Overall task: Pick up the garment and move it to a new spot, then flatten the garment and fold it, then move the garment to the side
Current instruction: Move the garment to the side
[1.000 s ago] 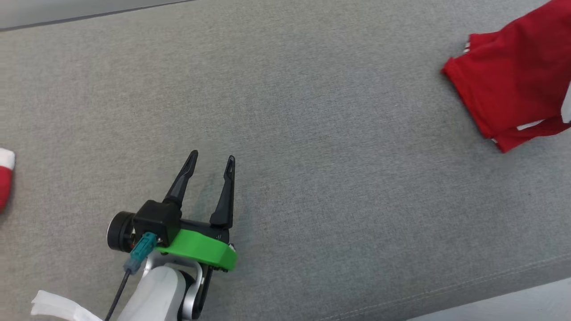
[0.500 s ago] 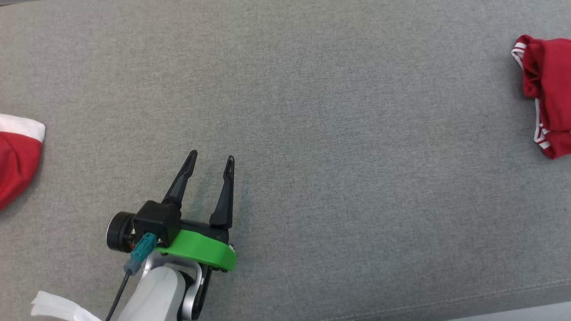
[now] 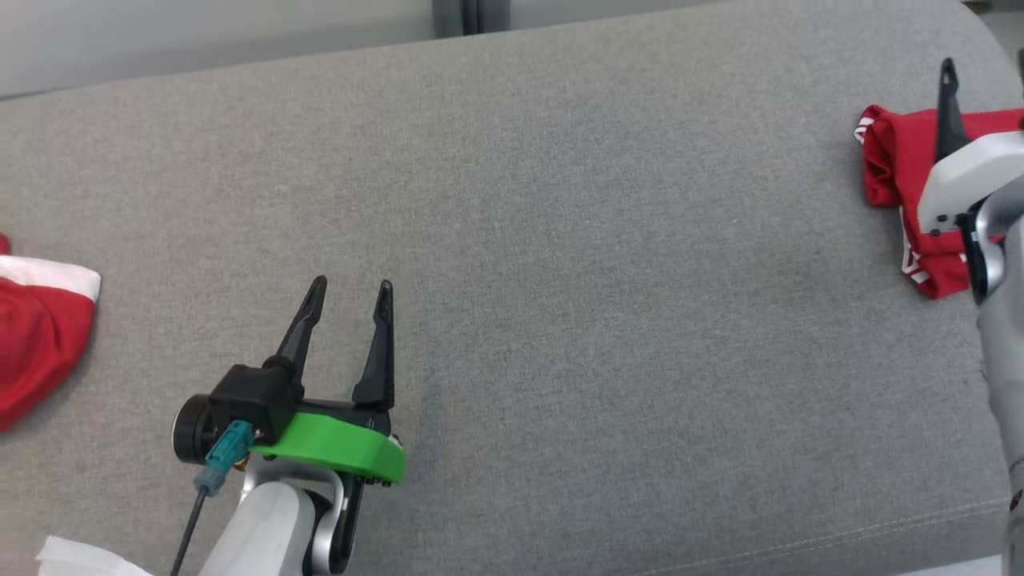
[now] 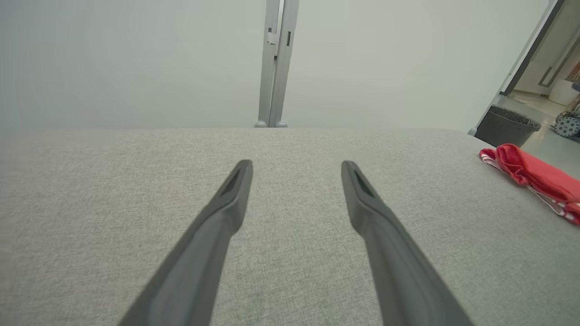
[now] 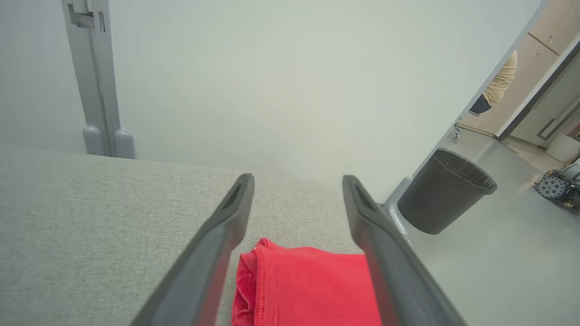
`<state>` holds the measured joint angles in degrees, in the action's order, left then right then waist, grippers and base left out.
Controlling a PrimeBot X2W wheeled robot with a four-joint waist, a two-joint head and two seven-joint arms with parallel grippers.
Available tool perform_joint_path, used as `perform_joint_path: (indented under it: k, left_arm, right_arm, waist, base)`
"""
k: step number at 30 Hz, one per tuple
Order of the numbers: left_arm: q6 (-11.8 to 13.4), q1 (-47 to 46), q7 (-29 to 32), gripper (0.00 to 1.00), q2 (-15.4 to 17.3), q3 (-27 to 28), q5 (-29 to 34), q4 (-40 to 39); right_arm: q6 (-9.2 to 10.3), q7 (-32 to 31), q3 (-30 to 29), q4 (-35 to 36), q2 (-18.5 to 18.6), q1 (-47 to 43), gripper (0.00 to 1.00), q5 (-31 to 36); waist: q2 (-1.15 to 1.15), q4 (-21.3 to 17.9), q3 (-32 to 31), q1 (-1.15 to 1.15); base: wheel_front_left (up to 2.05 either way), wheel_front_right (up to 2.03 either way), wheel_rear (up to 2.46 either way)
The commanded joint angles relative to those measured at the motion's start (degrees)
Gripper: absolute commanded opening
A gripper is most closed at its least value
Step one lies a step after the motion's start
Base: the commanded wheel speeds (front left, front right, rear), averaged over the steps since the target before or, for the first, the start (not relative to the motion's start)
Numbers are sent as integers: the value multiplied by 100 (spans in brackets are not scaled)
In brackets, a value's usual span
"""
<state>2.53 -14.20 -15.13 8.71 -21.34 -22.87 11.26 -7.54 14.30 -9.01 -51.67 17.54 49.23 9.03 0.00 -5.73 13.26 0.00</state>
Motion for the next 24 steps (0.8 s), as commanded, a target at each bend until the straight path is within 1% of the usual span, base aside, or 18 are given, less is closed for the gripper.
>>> perform_joint_path:
  k: [1,4,8,12,14,20,24]
  left_arm:
    - [-12,100,-2,100,-9,79,-49,25]
    - [-7,204,-2,100,-70,270,-128,72]
    - [28,397,-1,100,-130,526,-176,150]
    - [27,642,-1,100,-130,660,-243,361]
    - [51,745,-1,100,-110,717,-250,441]
    - [87,1053,0,100,-88,857,-219,508]
    - [92,1268,0,100,-72,940,-193,499]
  right_arm:
    - [10,48,95,51,-86,-196,100,-122]
    - [10,68,258,200,-289,-426,100,-428]
    - [10,89,425,518,-549,-969,100,-801]
    - [10,89,565,1058,-759,-1658,100,-1076]
    - [10,92,584,1363,-946,-2050,100,-1215]
    - [10,91,469,2323,-1274,-3143,100,-1313]
    - [10,42,491,2784,-1407,-3708,100,-1305]
  waist:
    - [0,50,-410,0]
    - [0,110,-680,0]
    - [0,240,-1077,0]
    - [0,415,-1406,0]
    - [0,498,-1495,0]
    - [0,728,-1615,0]
    - [0,811,-1645,0]
  base:
    - [0,0,0]
    - [0,0,0]
    - [0,0,0]
    - [0,0,0]
    - [0,0,0]
    - [0,0,0]
    - [0,0,0]
